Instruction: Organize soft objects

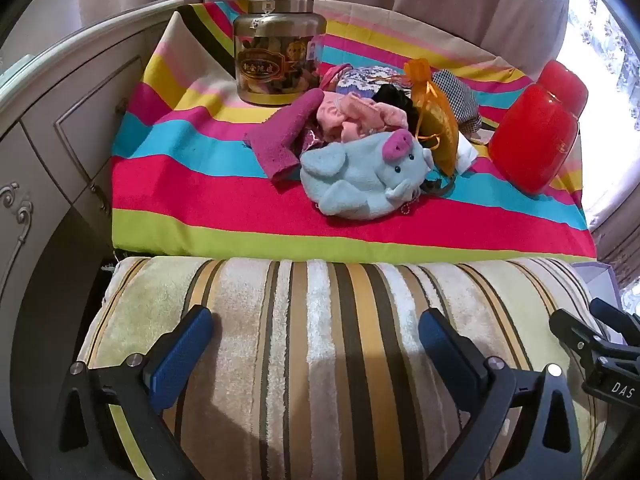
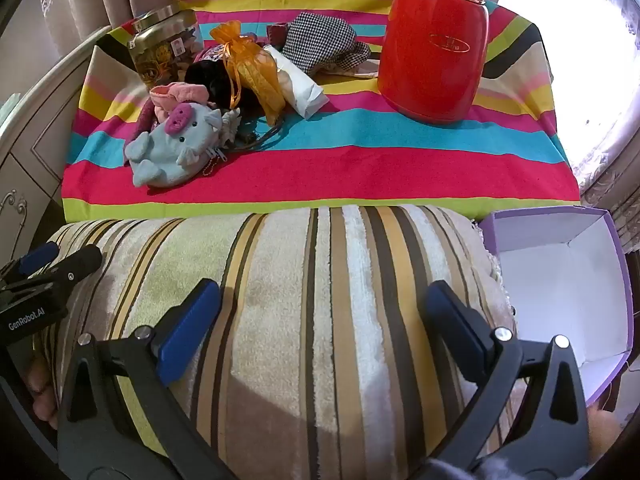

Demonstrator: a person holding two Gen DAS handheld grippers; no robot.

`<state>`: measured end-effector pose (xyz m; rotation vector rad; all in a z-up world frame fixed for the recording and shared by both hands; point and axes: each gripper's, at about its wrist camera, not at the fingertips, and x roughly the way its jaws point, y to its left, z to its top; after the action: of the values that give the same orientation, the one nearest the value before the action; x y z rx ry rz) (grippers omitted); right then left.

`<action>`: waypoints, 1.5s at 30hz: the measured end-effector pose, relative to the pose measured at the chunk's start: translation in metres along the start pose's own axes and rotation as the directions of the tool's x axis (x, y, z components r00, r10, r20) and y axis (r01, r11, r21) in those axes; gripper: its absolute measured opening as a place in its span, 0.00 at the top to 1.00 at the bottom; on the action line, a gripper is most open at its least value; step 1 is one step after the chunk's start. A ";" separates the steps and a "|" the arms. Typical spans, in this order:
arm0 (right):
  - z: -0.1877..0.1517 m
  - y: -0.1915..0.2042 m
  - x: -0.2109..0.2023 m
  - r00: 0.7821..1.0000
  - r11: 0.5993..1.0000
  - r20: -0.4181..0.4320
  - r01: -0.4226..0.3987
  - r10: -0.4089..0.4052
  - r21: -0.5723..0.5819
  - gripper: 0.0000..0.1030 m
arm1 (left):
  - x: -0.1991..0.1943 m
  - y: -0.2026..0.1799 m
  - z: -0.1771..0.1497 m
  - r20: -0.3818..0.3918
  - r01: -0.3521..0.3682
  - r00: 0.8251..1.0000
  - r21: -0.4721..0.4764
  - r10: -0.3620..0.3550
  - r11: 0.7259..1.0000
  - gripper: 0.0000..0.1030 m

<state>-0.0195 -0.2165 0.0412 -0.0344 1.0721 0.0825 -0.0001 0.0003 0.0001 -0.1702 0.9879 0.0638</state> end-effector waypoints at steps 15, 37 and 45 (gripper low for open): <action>-0.005 0.001 -0.001 0.999 1.000 0.036 -0.022 0.022 0.015 0.00 | -0.002 0.000 -0.001 0.011 -0.023 1.000 0.007 0.023 1.000 0.00; -0.004 0.001 -0.001 0.999 1.000 0.035 -0.014 0.013 0.005 0.00 | -0.003 -0.005 -0.003 0.031 -0.049 0.998 0.023 0.048 0.999 0.00; -0.004 0.001 -0.001 0.999 1.000 0.037 -0.013 0.012 0.006 0.00 | -0.003 -0.006 -0.003 0.032 -0.050 0.998 0.022 0.049 0.999 0.00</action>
<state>-0.0239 -0.2161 0.0399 -0.0209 1.0358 0.0908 -0.0035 -0.0058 0.0011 -0.1235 0.9612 0.1001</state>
